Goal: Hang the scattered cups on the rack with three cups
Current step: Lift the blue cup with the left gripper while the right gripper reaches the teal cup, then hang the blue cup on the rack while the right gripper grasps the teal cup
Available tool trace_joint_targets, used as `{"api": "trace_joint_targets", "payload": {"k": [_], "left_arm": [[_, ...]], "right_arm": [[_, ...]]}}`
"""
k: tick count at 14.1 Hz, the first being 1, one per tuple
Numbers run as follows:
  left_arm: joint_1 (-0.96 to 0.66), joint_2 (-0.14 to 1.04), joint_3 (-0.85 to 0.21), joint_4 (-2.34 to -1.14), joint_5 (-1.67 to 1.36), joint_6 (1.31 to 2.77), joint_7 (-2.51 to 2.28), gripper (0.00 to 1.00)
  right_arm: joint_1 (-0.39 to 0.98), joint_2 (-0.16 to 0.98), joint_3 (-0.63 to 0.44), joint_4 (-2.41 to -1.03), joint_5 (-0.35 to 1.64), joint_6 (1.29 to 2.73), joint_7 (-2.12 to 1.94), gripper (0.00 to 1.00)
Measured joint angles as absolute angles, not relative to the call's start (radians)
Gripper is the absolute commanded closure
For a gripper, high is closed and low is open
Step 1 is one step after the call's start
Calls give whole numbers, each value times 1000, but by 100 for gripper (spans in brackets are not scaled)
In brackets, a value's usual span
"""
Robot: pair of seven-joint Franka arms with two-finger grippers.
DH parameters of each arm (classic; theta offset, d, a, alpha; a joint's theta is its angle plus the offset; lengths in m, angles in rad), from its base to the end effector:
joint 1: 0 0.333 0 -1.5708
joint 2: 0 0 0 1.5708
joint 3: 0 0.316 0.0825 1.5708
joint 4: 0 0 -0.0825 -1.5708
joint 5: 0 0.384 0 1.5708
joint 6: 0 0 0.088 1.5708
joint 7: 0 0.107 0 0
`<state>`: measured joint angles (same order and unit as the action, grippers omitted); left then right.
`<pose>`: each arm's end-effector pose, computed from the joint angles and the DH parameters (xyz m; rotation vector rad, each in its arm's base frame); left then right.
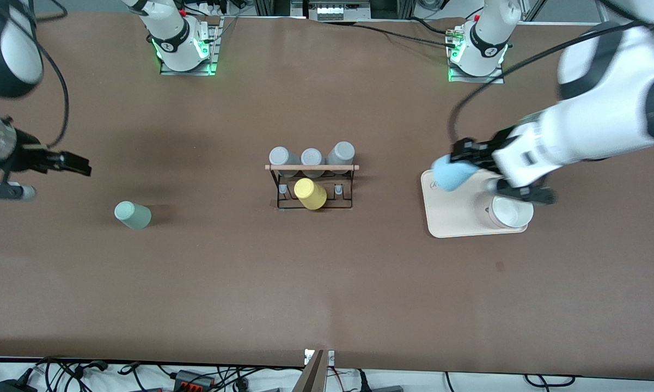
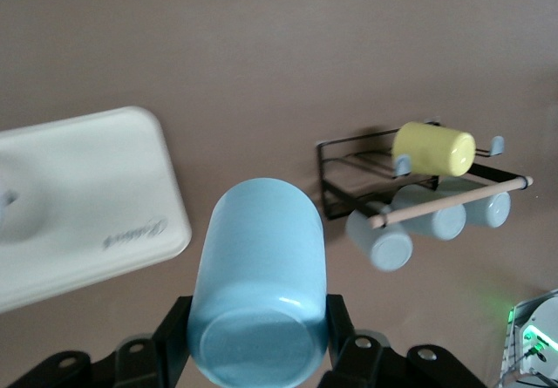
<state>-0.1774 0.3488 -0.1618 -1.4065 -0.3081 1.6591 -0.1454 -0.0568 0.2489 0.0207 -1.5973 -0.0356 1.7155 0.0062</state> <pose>0.6137 -0.2316 0.5062 2.7952 -0.2030 -0.2477 0.6225 -0.0269 0.4764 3.1067 -0.0546 -0.2039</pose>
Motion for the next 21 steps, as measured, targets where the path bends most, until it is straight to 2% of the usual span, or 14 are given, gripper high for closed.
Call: {"api": "trace_joint_targets", "payload": {"k": [3, 8, 11, 16, 19, 21], "left_arm": [[-293, 437, -166, -1396, -308, 1834, -149, 99], [-346, 555, -166, -1301, -308, 1906, -141, 99], [-383, 599, -166, -1285, -301, 1921, -135, 99], [-395, 610, -166, -1283, -295, 1918, -131, 99], [-419, 621, -166, -1283, -294, 1916, -131, 99], [-431, 635, -166, -1284, -284, 1902, -131, 99]], "right_arm": [[-63, 331, 21, -1679, -53, 1906, -7, 0], [-68, 447, 20, -1809, -86, 2181, -16, 0], [-71, 480, 20, -1850, -103, 2257, -18, 0], [-79, 481, 20, -1883, -105, 2275, -36, 2], [-85, 481, 20, -1883, -105, 2276, -54, 40], [-85, 481, 20, -1883, -105, 2277, -57, 57]]}}
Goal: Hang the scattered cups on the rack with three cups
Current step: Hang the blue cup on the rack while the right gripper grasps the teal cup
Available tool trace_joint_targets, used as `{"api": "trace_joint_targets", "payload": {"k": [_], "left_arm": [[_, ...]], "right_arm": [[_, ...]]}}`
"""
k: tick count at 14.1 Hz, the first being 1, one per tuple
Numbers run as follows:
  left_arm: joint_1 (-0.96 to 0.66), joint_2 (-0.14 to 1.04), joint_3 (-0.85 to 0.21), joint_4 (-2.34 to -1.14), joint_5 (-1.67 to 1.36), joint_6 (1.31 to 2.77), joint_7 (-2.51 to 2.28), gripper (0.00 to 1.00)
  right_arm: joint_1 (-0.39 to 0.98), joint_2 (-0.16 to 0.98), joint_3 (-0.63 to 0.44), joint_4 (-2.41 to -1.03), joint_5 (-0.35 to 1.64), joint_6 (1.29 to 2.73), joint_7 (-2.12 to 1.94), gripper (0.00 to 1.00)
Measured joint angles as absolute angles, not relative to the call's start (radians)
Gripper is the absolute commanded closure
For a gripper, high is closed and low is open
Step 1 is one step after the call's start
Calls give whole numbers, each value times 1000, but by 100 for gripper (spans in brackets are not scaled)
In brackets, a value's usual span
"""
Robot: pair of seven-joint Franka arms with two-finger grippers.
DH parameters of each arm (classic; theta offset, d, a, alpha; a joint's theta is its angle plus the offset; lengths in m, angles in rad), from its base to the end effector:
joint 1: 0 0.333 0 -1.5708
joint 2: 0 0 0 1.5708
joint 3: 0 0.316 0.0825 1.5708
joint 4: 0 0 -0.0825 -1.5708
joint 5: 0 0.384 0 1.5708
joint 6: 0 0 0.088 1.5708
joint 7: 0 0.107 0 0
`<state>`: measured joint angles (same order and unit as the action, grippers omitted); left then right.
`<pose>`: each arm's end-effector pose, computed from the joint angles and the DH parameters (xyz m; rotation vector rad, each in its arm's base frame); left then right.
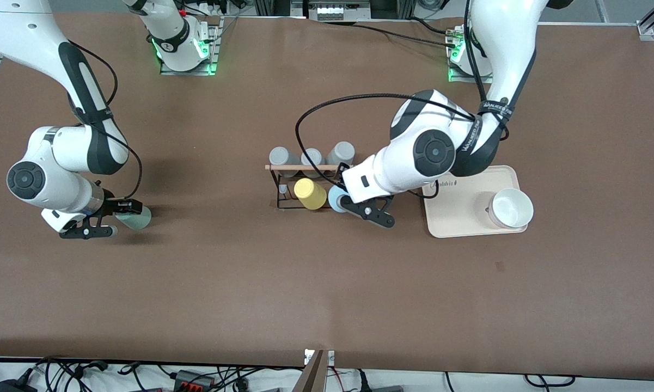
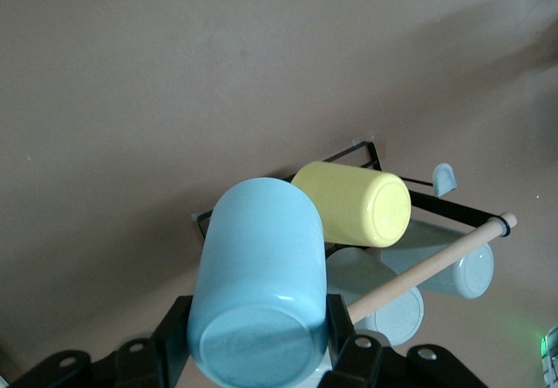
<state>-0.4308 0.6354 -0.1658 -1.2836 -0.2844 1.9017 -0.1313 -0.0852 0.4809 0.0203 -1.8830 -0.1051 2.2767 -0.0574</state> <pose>0.6084 -0.4035 0.3857 2.7557 -0.4714 -0.1969 0.6245 -0.0438 0.2451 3.0749 0.0958 -0.1397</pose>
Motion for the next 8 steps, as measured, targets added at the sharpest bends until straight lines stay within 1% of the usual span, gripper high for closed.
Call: {"api": "trace_joint_targets", "payload": {"k": [3, 4, 6, 8], "left_arm": [[-446, 644, -166, -1284, -227, 1881, -131, 99], [-455, 648, -166, -1284, -222, 1878, -131, 99], [-470, 659, -166, -1285, -219, 1877, -132, 99], [-478, 668, -166, -1285, -218, 1877, -132, 99]], "right_arm": [[-85, 477, 21, -1883, -106, 2277, -61, 69], [-84, 477, 23, -1882, -106, 2277, -65, 70], [-73, 469, 33, -1858, -105, 2258, -65, 70], [-42, 449, 39, -1785, -104, 2152, -39, 70]]}}
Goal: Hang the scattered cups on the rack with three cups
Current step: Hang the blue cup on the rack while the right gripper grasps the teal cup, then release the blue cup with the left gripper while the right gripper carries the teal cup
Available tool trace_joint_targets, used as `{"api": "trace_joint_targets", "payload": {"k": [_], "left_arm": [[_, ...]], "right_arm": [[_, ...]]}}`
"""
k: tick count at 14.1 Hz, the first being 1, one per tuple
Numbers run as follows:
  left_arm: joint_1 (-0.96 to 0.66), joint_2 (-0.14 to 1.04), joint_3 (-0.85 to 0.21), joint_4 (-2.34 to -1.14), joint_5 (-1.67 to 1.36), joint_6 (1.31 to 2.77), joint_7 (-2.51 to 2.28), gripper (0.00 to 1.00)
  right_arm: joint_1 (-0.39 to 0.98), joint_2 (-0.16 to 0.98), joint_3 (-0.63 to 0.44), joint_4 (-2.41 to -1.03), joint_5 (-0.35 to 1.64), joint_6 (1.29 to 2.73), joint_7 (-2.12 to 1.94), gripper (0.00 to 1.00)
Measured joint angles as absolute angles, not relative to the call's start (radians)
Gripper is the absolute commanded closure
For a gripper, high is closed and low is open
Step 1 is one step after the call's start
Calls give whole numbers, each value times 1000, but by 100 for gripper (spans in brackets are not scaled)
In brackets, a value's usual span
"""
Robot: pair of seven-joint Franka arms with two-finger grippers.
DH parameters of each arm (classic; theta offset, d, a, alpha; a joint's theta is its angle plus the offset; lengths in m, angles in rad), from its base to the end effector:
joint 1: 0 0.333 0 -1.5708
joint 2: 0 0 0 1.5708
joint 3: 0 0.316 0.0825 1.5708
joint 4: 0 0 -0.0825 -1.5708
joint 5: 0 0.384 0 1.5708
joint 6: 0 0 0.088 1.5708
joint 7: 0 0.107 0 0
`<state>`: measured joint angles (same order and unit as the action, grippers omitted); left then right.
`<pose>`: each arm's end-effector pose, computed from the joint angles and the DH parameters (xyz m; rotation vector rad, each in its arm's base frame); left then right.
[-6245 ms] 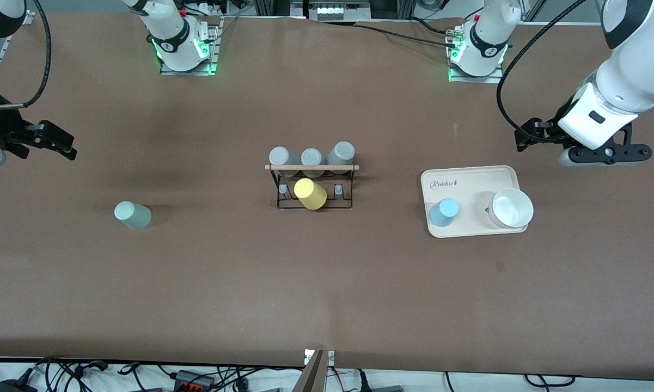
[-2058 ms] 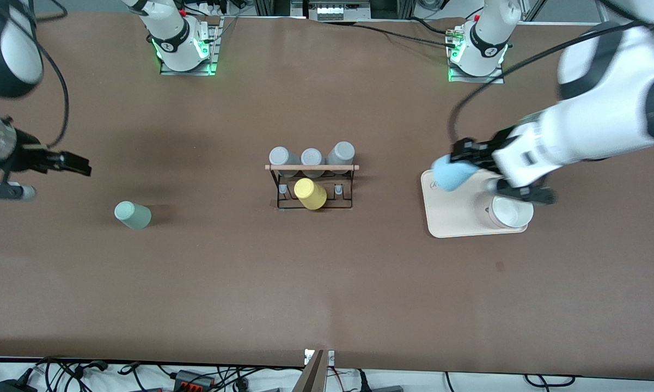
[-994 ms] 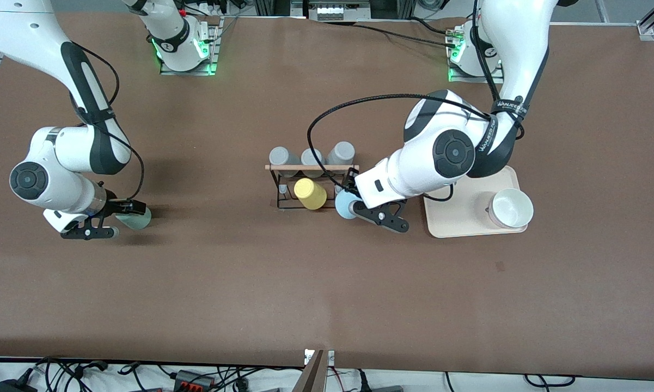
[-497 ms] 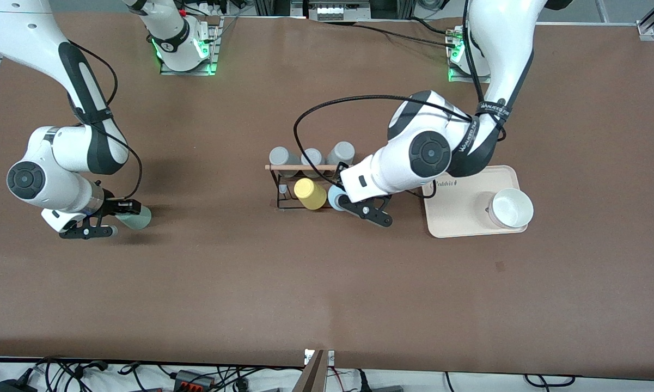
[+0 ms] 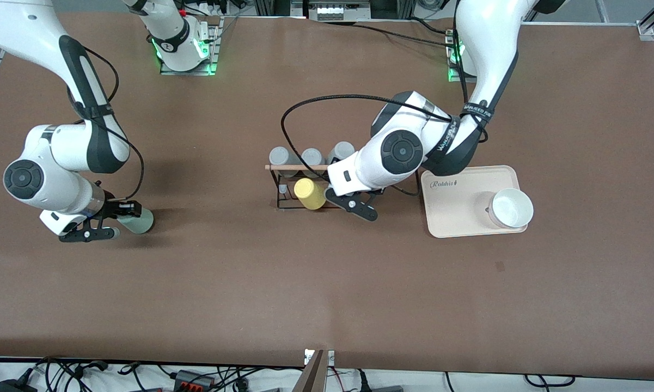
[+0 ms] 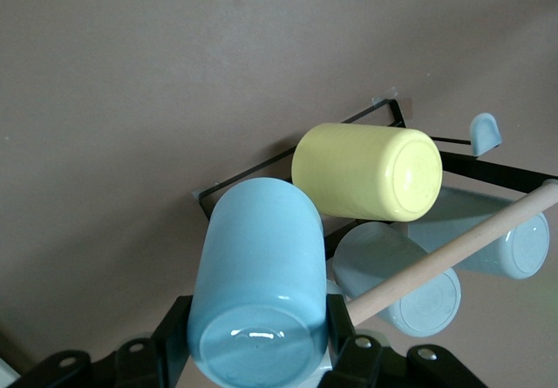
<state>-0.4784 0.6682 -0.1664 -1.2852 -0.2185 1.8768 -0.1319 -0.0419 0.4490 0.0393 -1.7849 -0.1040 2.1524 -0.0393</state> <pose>0.5887 -0.4279 0.3578 2.8097 -0.5804 -0.2607 0.6440 -0.0078 0.2970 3.0700 0.1447 -0.1263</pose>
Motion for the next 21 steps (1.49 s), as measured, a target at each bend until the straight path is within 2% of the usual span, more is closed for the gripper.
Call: {"api": "trace_joint_targets", "payload": {"k": [3, 6, 7, 8, 9, 10, 17, 21], "left_arm": [[-481, 683, -166, -1286, -218, 1876, -131, 99], [-483, 700, -166, -1286, -212, 1876, -130, 88], [-486, 702, -166, -1286, -197, 1877, -130, 72], [-489, 702, -166, -1285, -187, 1878, -130, 65], [-491, 702, -167, -1284, -180, 1878, -130, 29], [-492, 702, -166, -1283, -176, 1879, -130, 0], [-418, 663, -155, -1248, -171, 1832, -75, 0], [-321, 539, -132, -1239, -161, 1670, -73, 0]], "right_arm": [[26, 425, 45, -1653, -77, 1986, 44, 70], [108, 422, 49, -1542, -5, 1857, 142, 70], [132, 422, 49, -1522, 21, 1836, 173, 70], [155, 422, 50, -1510, 46, 1822, 208, 70], [181, 423, 51, -1502, 63, 1817, 248, 70], [209, 425, 52, -1493, 71, 1817, 288, 70], [410, 444, 54, -1441, 75, 1817, 559, 70], [488, 472, 53, -1438, 75, 1829, 685, 70]]}}
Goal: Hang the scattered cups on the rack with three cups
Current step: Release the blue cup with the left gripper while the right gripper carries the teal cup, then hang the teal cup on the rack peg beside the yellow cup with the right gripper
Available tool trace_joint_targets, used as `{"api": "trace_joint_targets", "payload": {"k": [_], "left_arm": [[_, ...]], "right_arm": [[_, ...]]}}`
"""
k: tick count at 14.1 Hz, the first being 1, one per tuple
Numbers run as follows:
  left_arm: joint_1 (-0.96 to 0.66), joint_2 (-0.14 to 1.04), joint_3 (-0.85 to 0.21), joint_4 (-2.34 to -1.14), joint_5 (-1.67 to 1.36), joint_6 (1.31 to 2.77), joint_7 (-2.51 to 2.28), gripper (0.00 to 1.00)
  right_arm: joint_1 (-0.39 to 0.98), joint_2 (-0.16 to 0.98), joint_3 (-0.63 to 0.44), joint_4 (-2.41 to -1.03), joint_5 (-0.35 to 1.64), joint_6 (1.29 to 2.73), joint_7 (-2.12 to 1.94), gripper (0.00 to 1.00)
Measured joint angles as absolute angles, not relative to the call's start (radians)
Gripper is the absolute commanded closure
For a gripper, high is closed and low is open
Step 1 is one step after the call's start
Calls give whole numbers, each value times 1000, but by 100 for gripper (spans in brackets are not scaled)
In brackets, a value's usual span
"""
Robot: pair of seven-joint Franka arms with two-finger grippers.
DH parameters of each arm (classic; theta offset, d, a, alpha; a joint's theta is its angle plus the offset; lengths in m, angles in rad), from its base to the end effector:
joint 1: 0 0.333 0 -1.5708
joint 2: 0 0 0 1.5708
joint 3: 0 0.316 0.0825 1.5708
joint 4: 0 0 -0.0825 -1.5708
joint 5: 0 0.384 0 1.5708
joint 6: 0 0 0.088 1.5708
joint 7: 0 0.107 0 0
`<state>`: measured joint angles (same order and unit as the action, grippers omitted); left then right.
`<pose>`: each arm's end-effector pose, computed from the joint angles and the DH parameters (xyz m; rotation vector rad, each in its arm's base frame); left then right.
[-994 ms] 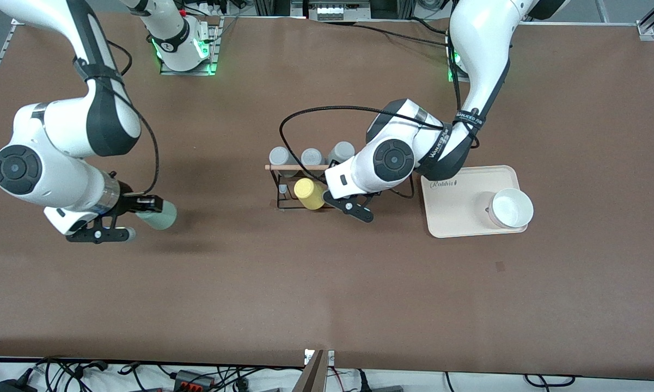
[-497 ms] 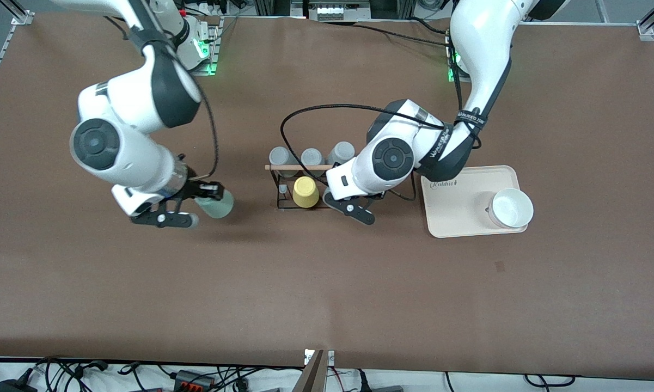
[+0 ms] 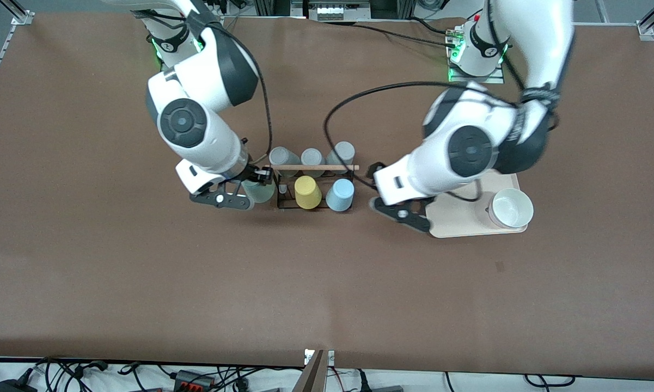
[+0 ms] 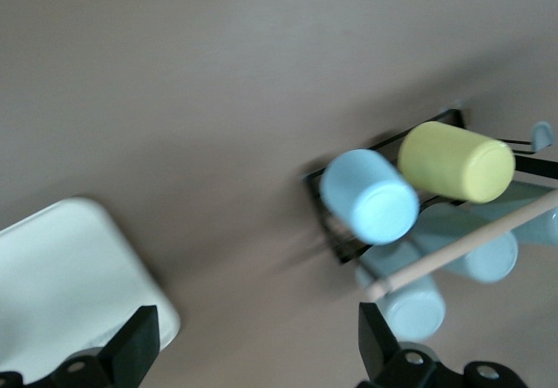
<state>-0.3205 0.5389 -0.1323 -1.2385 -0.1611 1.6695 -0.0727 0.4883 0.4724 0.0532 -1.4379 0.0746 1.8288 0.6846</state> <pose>0.6332 -0.3020 0.4527 2.8964 -0.4983 -0.2338 0.5877 0.3536 0.4137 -3.0929 0.2634 0.1884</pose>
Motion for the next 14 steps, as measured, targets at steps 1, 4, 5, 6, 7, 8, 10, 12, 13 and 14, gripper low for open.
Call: {"api": "trace_joint_targets", "payload": {"k": [1, 4, 5, 6, 7, 8, 10, 12, 13, 14], "left_arm": [[-274, 512, -132, -1238, -160, 1628, -72, 0], [-162, 443, -124, -1237, -104, 1500, -59, 0], [-151, 423, -123, -1238, -53, 1483, -59, 0], [-152, 404, -124, -1244, -19, 1471, -62, 0], [-156, 384, -125, -1262, -3, 1468, -71, 0], [-158, 361, -127, -1296, 1, 1477, -82, 0], [-154, 302, -127, -1405, 2, 1547, -119, 0], [-152, 240, -127, -1511, 2, 1599, -197, 0], [-150, 216, -127, -1545, 2, 1611, -227, 0], [-142, 199, -127, -1567, 2, 1618, -241, 0]], "right_arm": [[499, 480, 53, -1437, 74, 1838, 705, 70], [515, 495, 52, -1436, 74, 1861, 735, 70], [517, 496, 52, -1435, 74, 1866, 741, 70], [519, 501, 52, -1435, 74, 1876, 750, 70], [522, 510, 52, -1435, 74, 1887, 756, 70], [526, 520, 52, -1435, 74, 1898, 760, 70], [533, 539, 52, -1434, 73, 1914, 766, 69], [536, 554, 51, -1434, 67, 1916, 769, 69], [538, 563, 51, -1433, 61, 1916, 771, 69], [539, 572, 51, -1433, 52, 1921, 773, 68]]}}
